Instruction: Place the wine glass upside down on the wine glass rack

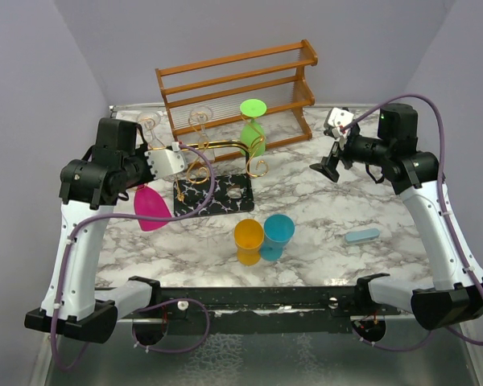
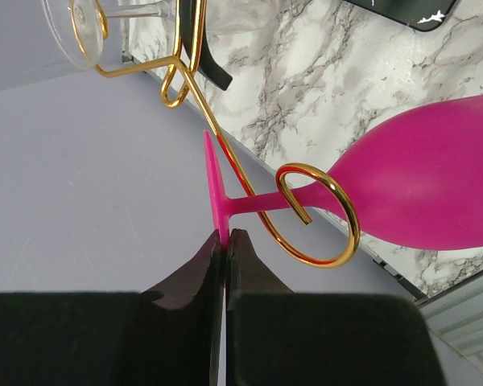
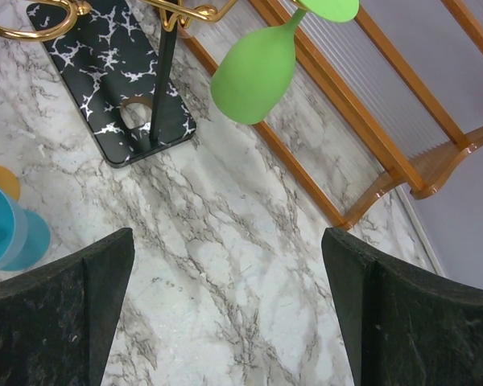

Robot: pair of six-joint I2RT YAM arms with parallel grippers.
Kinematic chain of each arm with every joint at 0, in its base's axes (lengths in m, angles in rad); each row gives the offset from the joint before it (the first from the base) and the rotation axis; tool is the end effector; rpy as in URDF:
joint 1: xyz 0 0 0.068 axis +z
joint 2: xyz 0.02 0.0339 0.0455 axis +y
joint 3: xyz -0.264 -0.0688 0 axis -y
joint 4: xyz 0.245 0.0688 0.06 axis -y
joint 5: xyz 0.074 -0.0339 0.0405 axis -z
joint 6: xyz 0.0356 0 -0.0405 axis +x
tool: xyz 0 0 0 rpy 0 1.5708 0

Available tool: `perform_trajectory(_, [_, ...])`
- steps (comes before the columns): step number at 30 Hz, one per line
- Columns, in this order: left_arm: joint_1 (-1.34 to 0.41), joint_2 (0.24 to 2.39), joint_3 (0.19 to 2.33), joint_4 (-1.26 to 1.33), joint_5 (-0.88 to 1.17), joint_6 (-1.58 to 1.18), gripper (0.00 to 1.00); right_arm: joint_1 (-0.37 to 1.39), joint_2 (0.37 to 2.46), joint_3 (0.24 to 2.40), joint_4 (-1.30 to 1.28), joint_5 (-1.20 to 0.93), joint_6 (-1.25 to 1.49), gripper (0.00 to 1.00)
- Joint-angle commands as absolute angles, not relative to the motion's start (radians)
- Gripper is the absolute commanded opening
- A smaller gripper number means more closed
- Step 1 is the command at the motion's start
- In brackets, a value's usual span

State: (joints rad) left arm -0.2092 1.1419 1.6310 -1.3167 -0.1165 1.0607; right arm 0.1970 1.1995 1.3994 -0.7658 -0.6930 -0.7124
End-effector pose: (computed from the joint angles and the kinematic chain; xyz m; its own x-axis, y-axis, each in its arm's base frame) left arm 0.1694 -0.0317 0.4411 -0.2388 0.9368 -0.2557 0.6917 0.3489 0.6323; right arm 0.2289 0.0689 0.4126 0.0462 -0.5036 -0.8627 -0.8579 0.4225 -0.2925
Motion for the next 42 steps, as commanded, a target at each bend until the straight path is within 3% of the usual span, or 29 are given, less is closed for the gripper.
perform_trajectory(1, [-0.204,1.117,1.668,-1.341,-0.126,1.052,0.00,0.201,1.185,1.389,-0.742,-0.672,-0.719,0.99])
perform_trajectory(42, [-0.211,1.116,1.738,-1.417,-0.042,1.056,0.00,0.201,1.193,1.392,-0.750,-0.664,-0.724,1.00])
